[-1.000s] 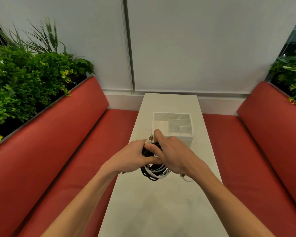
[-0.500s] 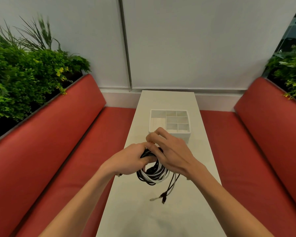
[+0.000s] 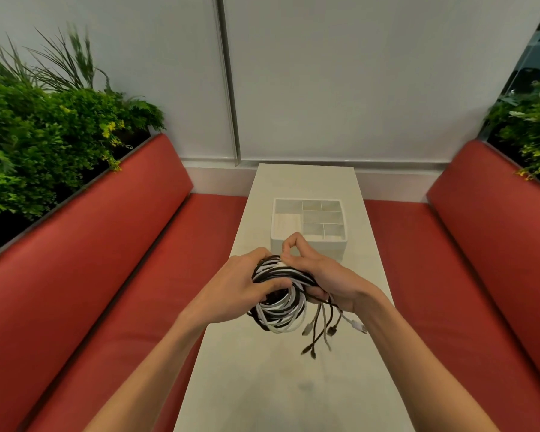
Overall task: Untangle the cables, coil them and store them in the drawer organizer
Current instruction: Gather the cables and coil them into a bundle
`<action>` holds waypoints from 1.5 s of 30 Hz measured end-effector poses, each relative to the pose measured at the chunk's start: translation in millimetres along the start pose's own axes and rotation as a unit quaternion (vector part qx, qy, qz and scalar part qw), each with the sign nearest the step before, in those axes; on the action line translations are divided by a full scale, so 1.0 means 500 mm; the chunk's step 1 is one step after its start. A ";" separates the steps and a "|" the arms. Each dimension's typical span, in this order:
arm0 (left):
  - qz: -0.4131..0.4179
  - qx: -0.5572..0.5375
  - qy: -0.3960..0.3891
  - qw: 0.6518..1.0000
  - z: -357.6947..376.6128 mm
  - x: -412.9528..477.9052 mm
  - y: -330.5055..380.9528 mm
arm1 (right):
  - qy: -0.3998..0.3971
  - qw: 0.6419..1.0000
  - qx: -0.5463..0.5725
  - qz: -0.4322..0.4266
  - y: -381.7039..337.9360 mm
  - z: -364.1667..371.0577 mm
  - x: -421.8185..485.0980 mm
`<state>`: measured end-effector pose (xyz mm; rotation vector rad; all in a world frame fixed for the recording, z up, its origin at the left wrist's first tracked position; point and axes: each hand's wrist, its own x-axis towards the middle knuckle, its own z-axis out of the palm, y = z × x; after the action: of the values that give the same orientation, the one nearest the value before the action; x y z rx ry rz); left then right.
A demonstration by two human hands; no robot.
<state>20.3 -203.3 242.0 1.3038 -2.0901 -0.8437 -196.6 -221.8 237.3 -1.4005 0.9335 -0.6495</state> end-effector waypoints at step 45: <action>-0.040 -0.228 0.139 0.963 -0.052 0.039 -0.050 | 0.057 0.998 0.034 0.015 0.141 -0.018 -0.012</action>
<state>45.5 -235.7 243.0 1.1789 -1.5194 -1.0342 -217.3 -214.5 169.2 -1.2979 1.0114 -0.7364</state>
